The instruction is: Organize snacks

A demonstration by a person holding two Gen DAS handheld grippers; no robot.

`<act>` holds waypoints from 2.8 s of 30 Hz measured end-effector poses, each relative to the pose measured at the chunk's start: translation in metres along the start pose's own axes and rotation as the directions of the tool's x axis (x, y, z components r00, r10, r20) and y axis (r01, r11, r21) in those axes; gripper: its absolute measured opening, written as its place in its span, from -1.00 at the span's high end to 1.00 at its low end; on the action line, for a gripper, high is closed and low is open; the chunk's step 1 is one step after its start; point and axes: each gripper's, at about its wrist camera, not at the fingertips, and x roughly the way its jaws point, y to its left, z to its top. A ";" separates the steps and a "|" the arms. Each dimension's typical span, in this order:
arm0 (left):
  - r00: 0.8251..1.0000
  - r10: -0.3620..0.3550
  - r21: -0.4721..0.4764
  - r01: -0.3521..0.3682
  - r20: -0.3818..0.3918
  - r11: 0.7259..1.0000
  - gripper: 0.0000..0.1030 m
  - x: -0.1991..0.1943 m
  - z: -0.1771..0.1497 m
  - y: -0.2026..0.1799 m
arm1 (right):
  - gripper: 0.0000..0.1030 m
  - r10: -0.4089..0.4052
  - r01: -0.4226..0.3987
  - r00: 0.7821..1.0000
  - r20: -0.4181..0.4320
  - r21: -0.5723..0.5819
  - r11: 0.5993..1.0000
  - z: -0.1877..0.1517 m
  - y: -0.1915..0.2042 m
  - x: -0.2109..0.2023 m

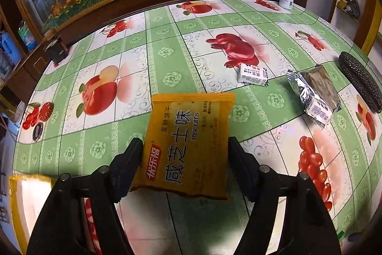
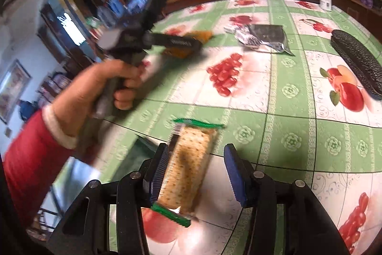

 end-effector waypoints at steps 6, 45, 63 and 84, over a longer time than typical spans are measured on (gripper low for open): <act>1.000 -0.008 -0.082 0.008 0.012 0.997 -0.36 -0.019 -0.026 0.003 | -0.31 -0.115 0.114 0.993 -0.009 -0.096 0.989 -0.008 0.033 0.020; 0.913 0.374 -0.457 -0.267 0.162 0.848 -0.37 -0.216 -0.199 0.120 | 0.08 0.156 -0.106 0.978 0.141 -0.309 0.945 0.044 0.188 -0.014; 0.936 0.330 -0.520 -0.224 0.120 0.824 -0.07 -0.200 -0.230 0.149 | 0.08 0.217 -0.196 0.976 0.033 -0.315 0.929 0.079 0.241 0.072; 0.930 0.363 -0.504 -0.286 0.059 0.815 -0.35 -0.195 -0.228 0.148 | -0.25 0.219 -0.203 0.976 0.015 -0.311 0.928 0.081 0.244 0.095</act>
